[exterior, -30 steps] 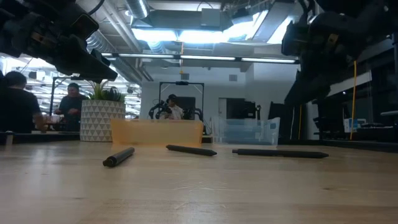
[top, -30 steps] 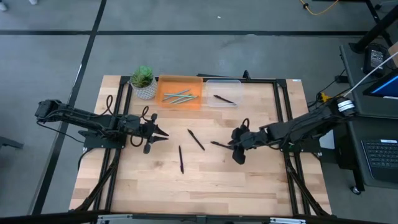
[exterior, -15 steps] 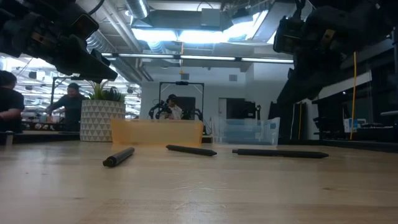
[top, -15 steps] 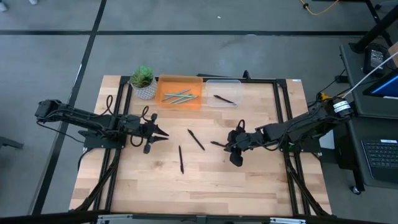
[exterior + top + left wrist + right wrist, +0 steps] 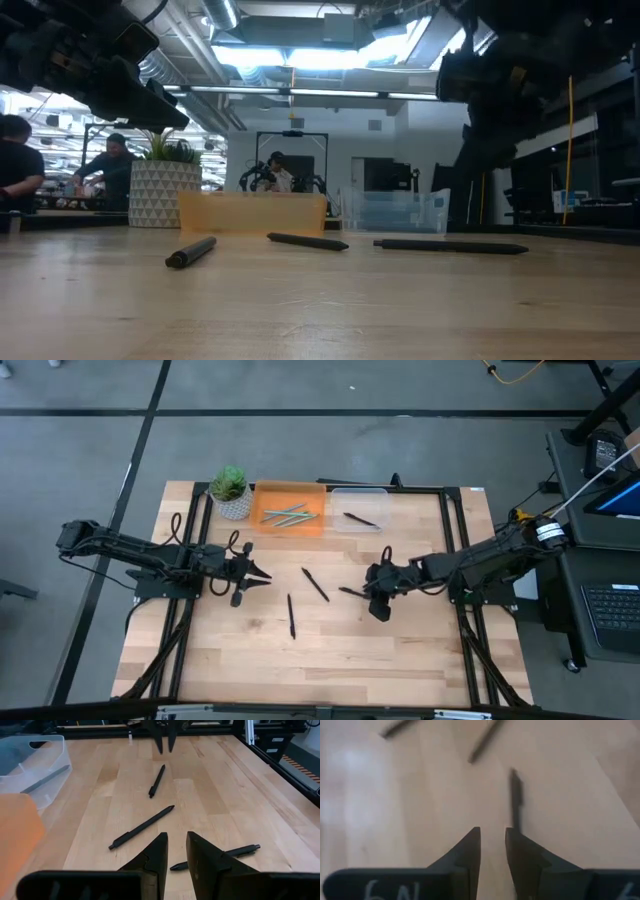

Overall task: Sort pens & pencils
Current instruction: Put the black pen into the transparent bin

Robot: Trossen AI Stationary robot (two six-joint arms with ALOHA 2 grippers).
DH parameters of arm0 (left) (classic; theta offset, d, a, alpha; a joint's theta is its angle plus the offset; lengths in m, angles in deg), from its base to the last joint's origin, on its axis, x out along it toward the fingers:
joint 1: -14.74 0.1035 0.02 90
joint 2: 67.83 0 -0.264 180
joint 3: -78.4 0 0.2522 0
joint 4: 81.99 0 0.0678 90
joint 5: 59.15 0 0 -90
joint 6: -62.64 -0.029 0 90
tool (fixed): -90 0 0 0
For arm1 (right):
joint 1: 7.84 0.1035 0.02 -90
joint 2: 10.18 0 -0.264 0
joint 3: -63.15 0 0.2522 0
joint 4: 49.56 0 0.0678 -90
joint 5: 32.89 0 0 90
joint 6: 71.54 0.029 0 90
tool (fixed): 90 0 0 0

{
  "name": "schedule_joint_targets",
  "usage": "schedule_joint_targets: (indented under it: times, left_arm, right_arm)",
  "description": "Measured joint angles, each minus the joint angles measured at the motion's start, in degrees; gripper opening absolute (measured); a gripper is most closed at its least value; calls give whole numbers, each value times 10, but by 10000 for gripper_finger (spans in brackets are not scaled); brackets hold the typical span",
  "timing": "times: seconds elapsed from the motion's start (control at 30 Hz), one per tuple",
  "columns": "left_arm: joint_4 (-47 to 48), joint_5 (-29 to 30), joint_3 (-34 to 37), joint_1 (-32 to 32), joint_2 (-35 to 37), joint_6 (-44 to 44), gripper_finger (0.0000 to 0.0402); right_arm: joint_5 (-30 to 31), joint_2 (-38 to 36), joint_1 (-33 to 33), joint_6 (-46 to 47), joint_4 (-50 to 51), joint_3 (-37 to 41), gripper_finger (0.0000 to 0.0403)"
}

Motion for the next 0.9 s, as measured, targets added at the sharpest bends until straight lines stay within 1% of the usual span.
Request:
schedule_joint_targets:
  times: [0.1, 0.27, 0.4, 0.5, 0.67, 0.9]
  left_arm:
    - [0, 1, 0, 0, 0, -1, 64]
    - [0, 19, 0, 0, 0, -1, 64]
    - [0, 20, 0, 0, 0, -2, 64]
    - [0, 20, 0, 0, 0, -2, 64]
    - [1, 20, 0, 0, 0, -2, 64]
    - [4, 19, 0, 0, 0, -2, 64]
  right_arm:
    - [1, 0, -5, -4, 34, 0, 92]
    - [3, 0, -6, -26, 45, -4, 92]
    - [7, 3, -6, -26, 96, -31, 92]
    - [11, 27, -6, -30, 143, -63, 92]
    - [9, 88, -13, -58, 200, -119, 92]
    - [-31, 154, -15, -73, 225, -179, 92]
